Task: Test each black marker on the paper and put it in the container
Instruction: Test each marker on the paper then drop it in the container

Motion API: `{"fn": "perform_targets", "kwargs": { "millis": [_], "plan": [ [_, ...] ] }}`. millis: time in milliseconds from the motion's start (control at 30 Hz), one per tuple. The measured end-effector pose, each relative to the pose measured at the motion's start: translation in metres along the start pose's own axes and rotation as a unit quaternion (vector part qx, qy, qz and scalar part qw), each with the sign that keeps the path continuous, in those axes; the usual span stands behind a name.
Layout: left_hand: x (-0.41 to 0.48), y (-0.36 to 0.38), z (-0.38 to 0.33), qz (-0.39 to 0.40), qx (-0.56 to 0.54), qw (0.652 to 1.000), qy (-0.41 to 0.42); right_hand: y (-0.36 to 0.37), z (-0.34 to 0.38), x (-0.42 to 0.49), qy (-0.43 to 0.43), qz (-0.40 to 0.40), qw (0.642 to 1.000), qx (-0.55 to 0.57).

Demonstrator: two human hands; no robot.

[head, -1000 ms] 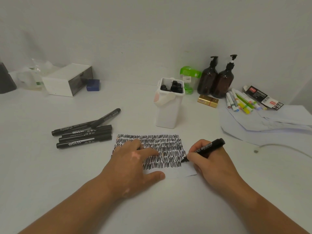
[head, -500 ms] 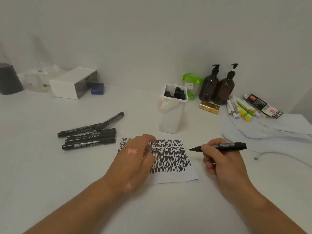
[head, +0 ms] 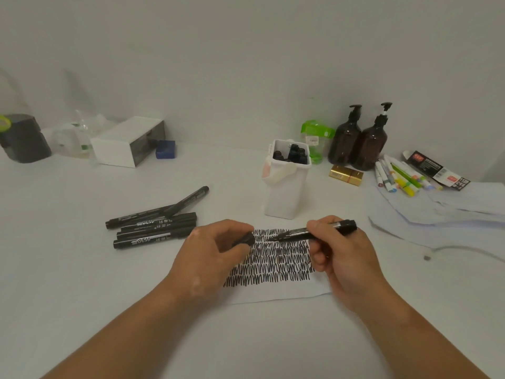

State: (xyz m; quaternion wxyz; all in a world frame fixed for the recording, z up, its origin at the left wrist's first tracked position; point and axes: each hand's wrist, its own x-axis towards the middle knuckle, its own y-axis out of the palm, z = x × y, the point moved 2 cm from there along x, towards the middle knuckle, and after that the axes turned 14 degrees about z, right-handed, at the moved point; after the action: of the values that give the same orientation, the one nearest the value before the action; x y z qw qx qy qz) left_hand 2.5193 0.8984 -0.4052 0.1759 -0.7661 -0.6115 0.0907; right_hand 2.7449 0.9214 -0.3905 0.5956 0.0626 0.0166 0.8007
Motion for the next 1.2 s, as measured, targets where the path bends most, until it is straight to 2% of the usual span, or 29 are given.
{"fn": "perform_targets", "kwargs": {
  "millis": [100, 267, 400, 533, 700, 833, 1067, 1200],
  "plan": [
    [-0.002, 0.004, -0.004, 0.048, -0.008, 0.999, 0.021, -0.007, -0.005, -0.002, -0.008, 0.006, 1.0, 0.024],
    [-0.001, 0.01, -0.002, 0.059, -0.001, 0.998, 0.021, -0.006, -0.007, -0.004, -0.003, 0.045, 0.999, 0.027],
    [-0.002, 0.01, 0.0, 0.064, -0.037, 0.997, 0.024, 0.002, -0.008, -0.008, 0.0, 0.082, 0.997, -0.006],
    [-0.001, 0.009, -0.002, 0.072, -0.117, 0.988, 0.068, 0.005, -0.001, -0.012, 0.0, 0.083, 0.996, -0.026],
    [0.0, 0.015, -0.001, 0.08, -0.243, 0.964, 0.074, 0.009, 0.007, -0.018, -0.052, 0.062, 0.985, -0.149],
    [0.003, 0.023, 0.002, 0.079, -0.257, 0.963, 0.021, 0.018, 0.004, -0.021, -0.073, 0.073, 0.972, -0.21],
    [0.003, 0.028, -0.004, 0.064, -0.29, 0.955, 0.02, 0.023, 0.001, -0.02, -0.055, 0.07, 0.986, -0.142],
    [0.0, 0.028, -0.009, 0.051, -0.268, 0.962, 0.015, 0.025, 0.002, -0.022, -0.056, 0.071, 0.989, -0.116]
  ]
}}
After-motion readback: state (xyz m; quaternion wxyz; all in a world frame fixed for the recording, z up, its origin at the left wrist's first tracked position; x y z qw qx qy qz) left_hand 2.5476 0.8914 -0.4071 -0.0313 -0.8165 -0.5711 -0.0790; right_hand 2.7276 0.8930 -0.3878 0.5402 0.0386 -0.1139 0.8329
